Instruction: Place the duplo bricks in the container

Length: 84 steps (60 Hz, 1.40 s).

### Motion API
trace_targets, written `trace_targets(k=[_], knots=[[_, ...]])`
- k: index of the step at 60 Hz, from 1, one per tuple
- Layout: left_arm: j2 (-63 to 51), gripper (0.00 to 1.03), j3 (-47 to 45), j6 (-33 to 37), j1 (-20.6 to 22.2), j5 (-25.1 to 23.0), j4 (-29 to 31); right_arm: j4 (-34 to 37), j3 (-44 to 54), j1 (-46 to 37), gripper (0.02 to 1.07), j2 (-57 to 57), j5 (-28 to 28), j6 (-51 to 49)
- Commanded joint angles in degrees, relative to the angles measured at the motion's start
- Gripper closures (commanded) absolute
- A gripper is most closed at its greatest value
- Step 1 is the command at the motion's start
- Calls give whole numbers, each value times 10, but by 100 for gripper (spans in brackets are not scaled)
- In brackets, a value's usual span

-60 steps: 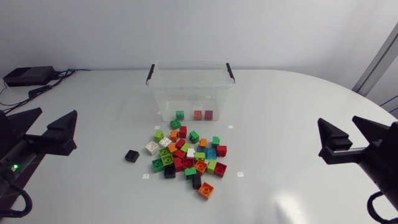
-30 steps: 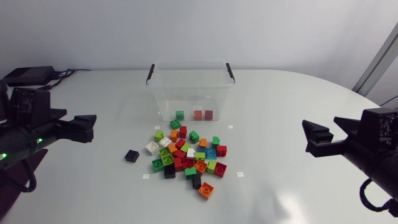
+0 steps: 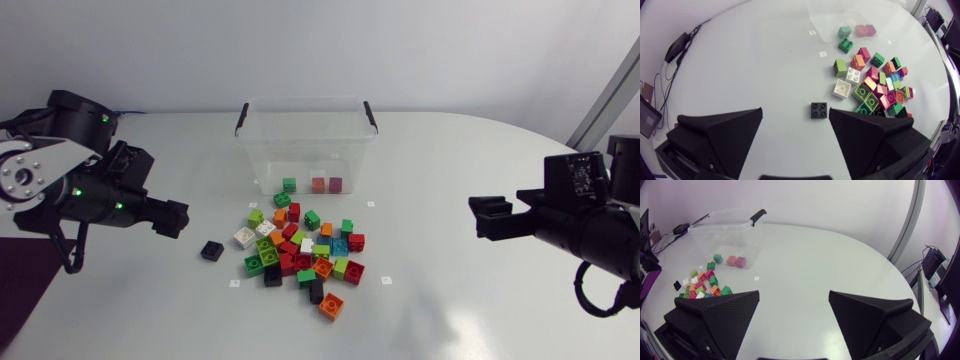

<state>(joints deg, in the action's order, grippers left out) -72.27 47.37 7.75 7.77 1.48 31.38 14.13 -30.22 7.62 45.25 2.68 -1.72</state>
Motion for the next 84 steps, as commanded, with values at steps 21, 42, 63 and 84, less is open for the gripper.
trace_targets(k=[21,42,63,84], knots=[[-202,8,96,-8,46,-20,60,97,-87,-3,7,135,-53,-35],[-304,21,145,-38,63,-19,72,88,-106,0,7,208,-63,-65],[-334,51,156,-50,54,-19,62,74,-111,26,7,258,-64,-91],[-345,65,156,-45,51,-19,63,71,-121,47,7,295,-72,-118]])
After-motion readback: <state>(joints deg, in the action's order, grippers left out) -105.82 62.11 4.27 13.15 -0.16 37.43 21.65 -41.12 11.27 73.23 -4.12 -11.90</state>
